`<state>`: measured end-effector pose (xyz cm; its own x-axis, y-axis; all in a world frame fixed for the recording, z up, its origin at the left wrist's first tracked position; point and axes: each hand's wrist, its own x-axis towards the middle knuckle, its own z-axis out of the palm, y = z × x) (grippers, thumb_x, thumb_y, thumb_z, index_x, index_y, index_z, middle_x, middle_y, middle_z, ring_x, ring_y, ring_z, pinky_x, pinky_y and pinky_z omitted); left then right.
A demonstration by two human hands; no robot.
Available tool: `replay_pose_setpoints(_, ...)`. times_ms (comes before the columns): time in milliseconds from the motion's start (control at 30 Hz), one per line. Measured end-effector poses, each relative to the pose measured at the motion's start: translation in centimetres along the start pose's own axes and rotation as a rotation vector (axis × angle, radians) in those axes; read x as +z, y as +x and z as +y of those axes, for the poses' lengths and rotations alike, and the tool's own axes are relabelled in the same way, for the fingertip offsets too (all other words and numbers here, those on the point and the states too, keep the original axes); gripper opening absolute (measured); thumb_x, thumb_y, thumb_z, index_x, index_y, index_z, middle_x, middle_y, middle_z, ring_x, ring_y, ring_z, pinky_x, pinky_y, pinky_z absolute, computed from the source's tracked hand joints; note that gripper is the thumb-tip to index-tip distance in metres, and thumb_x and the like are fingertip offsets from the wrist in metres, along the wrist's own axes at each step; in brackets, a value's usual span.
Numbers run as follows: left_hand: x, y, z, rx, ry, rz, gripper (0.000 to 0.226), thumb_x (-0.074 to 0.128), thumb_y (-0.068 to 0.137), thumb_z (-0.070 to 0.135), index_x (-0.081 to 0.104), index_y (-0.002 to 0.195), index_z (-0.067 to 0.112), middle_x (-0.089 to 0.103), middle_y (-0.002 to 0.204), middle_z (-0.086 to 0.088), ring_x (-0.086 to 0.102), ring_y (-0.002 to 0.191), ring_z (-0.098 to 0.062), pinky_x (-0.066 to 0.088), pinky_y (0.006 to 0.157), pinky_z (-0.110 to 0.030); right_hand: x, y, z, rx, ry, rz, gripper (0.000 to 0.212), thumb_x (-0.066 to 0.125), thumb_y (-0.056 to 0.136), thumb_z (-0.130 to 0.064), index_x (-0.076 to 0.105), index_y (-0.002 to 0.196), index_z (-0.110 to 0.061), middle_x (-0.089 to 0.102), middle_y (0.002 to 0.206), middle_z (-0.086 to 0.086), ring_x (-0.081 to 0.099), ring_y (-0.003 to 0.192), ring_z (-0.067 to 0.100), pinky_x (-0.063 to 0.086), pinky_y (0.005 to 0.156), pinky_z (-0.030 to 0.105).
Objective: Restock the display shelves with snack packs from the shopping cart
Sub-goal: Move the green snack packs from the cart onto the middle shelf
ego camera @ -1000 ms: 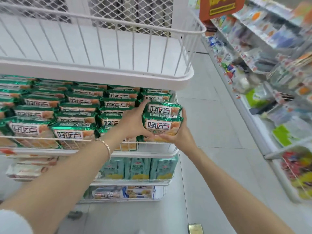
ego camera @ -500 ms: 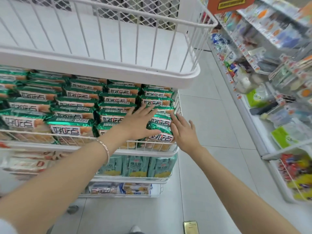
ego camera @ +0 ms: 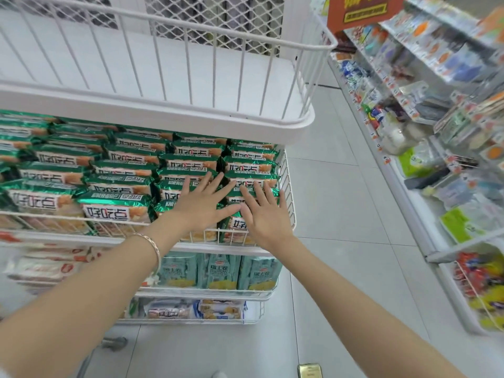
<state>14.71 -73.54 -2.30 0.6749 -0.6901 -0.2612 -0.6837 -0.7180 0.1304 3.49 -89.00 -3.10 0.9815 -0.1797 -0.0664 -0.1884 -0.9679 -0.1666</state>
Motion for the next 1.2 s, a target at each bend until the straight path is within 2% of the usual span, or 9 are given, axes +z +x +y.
replay_pose_setpoints(267,0.9,0.2,-0.4,0.015,0.061,0.093,0.084,-0.011,0.078,0.078,-0.015,0.154,0.044,-0.016,0.166,0.005,-0.015,0.153,-0.020,-0.007,0.121,-0.058,1.5,1.2,0.2,0.021,-0.024,0.114,0.071,-0.010,0.096,-0.058,0.015,0.158,-0.035,0.013,0.167,-0.002,0.000,0.155,0.023,-0.006,0.124,0.052)
replay_pose_setpoints(400,0.1,-0.4,0.0,0.014,0.039,0.063,0.079,-0.004,0.084,0.075,-0.010,0.156,0.042,-0.011,0.167,0.005,-0.012,0.153,-0.018,-0.007,0.121,-0.057,0.8,1.4,0.4,0.012,0.021,0.058,0.064,0.002,0.101,-0.055,0.018,0.158,-0.033,0.016,0.167,-0.001,0.002,0.155,0.022,-0.006,0.124,0.050)
replay_pose_setpoints(467,-0.1,-1.9,-0.9,0.005,-0.015,0.130,0.075,0.002,0.092,0.071,-0.005,0.158,0.037,-0.006,0.167,0.003,-0.007,0.154,-0.016,-0.006,0.122,-0.054,-0.5,1.8,0.5,0.036,0.123,0.017,0.057,0.012,0.105,-0.050,0.027,0.156,-0.031,0.023,0.165,0.000,0.009,0.154,0.021,-0.004,0.124,0.051)
replay_pose_setpoints(567,0.6,-6.2,-4.8,-0.106,-0.133,0.327,0.081,-0.005,0.090,0.073,0.002,0.160,0.031,0.001,0.167,0.001,-0.002,0.154,-0.016,-0.002,0.124,-0.050,-2.1,1.7,-1.0,0.058,0.155,0.201,0.063,0.010,0.103,-0.048,0.041,0.151,-0.021,0.037,0.159,0.006,0.021,0.151,0.025,0.005,0.124,0.052)
replay_pose_setpoints(667,1.6,-11.6,-10.0,-0.267,-0.165,0.416,0.077,0.002,0.095,0.069,0.004,0.160,0.028,0.005,0.167,-0.001,0.001,0.154,-0.017,-0.002,0.124,-0.048,-1.9,1.5,-6.5,-0.092,0.128,0.250,0.058,0.018,0.104,-0.043,0.039,0.152,-0.019,0.031,0.161,0.007,0.019,0.152,0.025,0.001,0.123,0.050)
replay_pose_setpoints(867,5.2,-24.2,-19.1,-0.601,-0.260,0.442,0.069,0.014,0.100,0.064,0.002,0.160,0.032,0.003,0.167,0.000,0.005,0.154,-0.020,0.004,0.124,-0.050,1.6,1.0,-22.7,-0.435,0.160,0.047,0.049,0.026,0.108,-0.035,0.035,0.153,-0.018,0.026,0.163,0.008,0.016,0.153,0.025,0.002,0.125,0.050)
replay_pose_setpoints(1067,11.1,-38.7,-27.7,-0.923,-0.305,0.377,0.064,0.033,0.103,0.050,0.019,0.158,0.021,0.021,0.164,-0.010,0.023,0.150,-0.027,0.019,0.120,-0.051,7.3,-2.1,-39.4,-0.688,0.199,-0.090,0.047,0.031,0.108,-0.032,0.037,0.152,-0.019,0.025,0.163,0.010,0.014,0.153,0.024,0.001,0.124,0.047)
replay_pose_setpoints(1133,12.6,-43.4,-30.3,-1.015,-0.314,0.319,0.065,0.032,0.104,0.050,0.018,0.159,0.018,0.017,0.165,-0.010,0.021,0.151,-0.027,0.019,0.119,-0.050,9.7,-3.2,-44.6,-0.727,0.206,-0.135,0.046,0.032,0.107,-0.033,0.040,0.151,-0.019,0.028,0.162,0.009,0.016,0.152,0.025,0.001,0.121,0.041)
replay_pose_setpoints(1200,14.2,-47.9,-33.1,-1.073,-0.360,0.268,0.066,0.028,0.104,0.052,0.017,0.159,0.018,0.013,0.166,-0.009,0.018,0.152,-0.025,0.017,0.121,-0.050,12.2,-4.2,-49.6,-0.727,0.206,-0.195,0.045,0.033,0.107,-0.034,0.045,0.147,-0.016,0.035,0.157,0.010,0.022,0.150,0.027,0.006,0.122,0.047)
